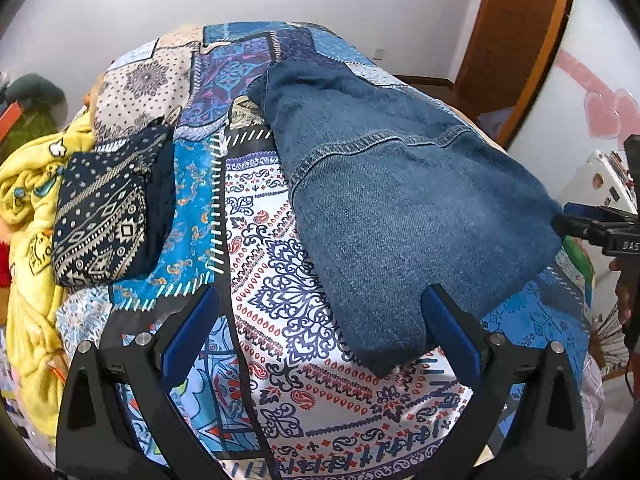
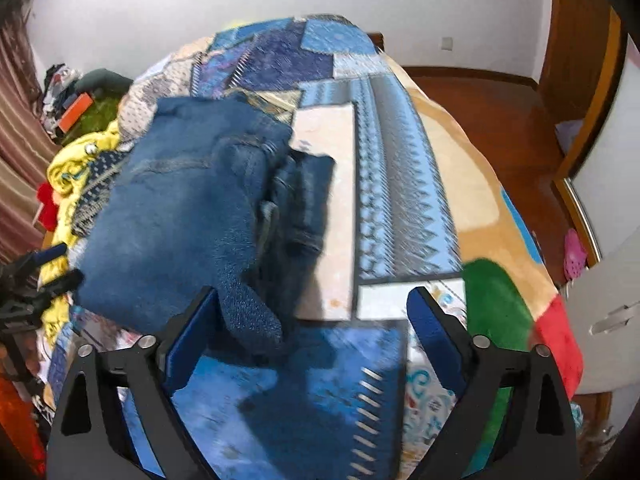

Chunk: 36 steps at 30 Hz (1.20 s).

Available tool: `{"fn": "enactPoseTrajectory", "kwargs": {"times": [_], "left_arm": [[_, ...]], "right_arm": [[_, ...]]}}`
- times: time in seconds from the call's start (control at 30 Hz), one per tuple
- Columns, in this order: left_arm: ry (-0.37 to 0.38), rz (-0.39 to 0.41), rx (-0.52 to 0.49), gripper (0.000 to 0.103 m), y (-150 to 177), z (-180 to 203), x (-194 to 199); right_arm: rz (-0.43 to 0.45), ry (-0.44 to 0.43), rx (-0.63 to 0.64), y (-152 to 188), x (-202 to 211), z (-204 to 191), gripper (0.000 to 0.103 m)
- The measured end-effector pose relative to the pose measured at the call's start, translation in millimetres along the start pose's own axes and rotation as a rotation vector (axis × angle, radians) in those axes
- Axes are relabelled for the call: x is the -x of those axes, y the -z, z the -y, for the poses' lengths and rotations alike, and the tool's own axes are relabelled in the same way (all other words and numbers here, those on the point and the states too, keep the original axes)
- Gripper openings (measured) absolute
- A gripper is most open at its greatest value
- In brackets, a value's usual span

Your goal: Fold large clothes

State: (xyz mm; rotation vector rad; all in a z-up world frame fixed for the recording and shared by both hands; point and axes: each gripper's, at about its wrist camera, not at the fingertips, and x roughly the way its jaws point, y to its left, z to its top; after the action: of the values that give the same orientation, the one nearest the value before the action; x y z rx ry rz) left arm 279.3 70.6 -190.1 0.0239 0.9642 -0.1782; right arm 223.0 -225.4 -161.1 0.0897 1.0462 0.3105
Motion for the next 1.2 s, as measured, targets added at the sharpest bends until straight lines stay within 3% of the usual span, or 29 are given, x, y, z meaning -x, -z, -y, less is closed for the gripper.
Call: {"fn": "enactPoseTrajectory", "kwargs": {"times": [0.13, 0.27, 0.43, 0.63, 0.73, 0.83, 0.97, 1.13, 1.2], "left_arm": [[-0.082, 0.048, -0.062, 0.102, -15.7, 1.6, 9.0], [-0.122, 0.084, -0.071, 0.101, -45.1, -4.9, 12.0], [-0.127, 0.123, -0.046, 0.102, -80.2, -11.6, 3.7], [-0.12, 0.099, -0.052, 0.102, -107.7, -9.8, -31.9], [-0.156, 0.073, -0.074, 0.101, -114.5, -7.8, -56.8], [-0.176, 0.034, -0.065, 0.102, -120.0, -14.2, -84.3], [-0.12, 0.031, 0.006, 0.102, -132.3, -28.8, -101.1], [-0.172, 0.031, 0.043, 0.102, -149.8, -38.5, -115.0], [-0.159, 0.027, 0.02, 0.102, -151.0, -38.3, -116.0]], "right_arm": [[-0.006, 0.011, 0.012, -2.7, 7.3, -5.6, 0.093], [0.072, -0.026, 0.065, -23.1, 27.9, -21.5, 0.095], [0.11, -0.081, 0.142, -58.8, 28.4, -38.9, 0.095], [0.081, -0.112, 0.206, -98.5, -9.2, -48.0, 0.095], [0.032, -0.132, 0.204, -114.7, -37.1, -45.4, 0.095], [-0.048, -0.125, 0.161, -128.4, -77.7, -34.0, 0.095], [-0.119, -0.123, 0.07, -136.1, -114.8, -11.6, 0.095], [-0.073, -0.113, 0.021, -143.4, -111.2, 2.5, 0.095], [-0.035, -0.089, 0.036, -145.0, -98.0, -0.3, 0.095]]}}
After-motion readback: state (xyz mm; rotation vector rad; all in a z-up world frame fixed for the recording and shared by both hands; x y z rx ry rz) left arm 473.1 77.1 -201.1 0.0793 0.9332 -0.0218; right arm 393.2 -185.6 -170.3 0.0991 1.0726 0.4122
